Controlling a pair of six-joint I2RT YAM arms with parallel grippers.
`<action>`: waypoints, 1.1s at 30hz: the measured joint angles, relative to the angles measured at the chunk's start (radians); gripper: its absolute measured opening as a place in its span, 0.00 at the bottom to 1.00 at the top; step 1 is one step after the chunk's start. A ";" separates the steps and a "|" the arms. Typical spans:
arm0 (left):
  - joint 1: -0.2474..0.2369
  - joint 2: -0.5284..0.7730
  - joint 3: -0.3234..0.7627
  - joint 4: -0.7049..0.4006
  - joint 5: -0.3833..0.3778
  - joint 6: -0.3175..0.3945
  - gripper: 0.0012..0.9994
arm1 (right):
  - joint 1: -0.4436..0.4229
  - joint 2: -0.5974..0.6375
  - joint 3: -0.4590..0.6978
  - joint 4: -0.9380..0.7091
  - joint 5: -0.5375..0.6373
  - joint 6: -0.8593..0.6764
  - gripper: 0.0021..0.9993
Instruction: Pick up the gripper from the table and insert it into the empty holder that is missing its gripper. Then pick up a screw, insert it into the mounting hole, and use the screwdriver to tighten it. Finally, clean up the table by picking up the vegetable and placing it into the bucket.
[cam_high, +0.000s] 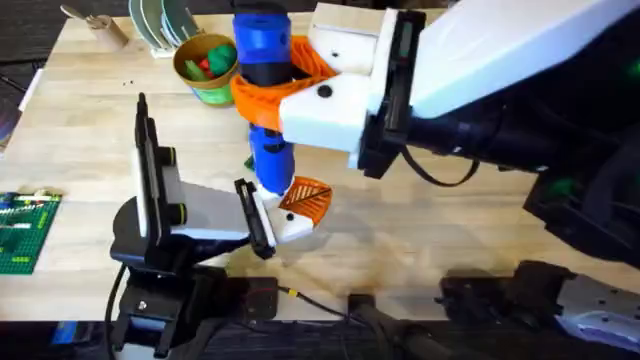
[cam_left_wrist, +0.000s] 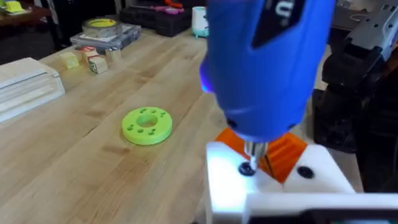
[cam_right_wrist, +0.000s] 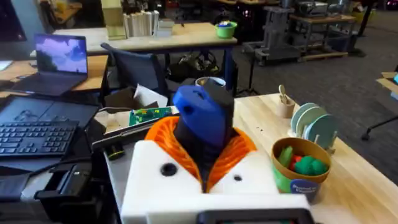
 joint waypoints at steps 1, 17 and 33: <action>0.000 0.000 0.000 0.000 0.000 0.000 0.00 | 0.000 0.000 0.000 0.006 0.000 -0.001 0.02; 0.000 0.000 0.000 0.000 0.000 0.000 0.00 | 0.000 0.000 0.000 -0.002 0.000 -0.038 0.02; 0.000 0.000 0.000 0.000 0.000 -0.007 0.00 | -0.001 -0.007 0.000 -0.045 0.004 -0.045 0.02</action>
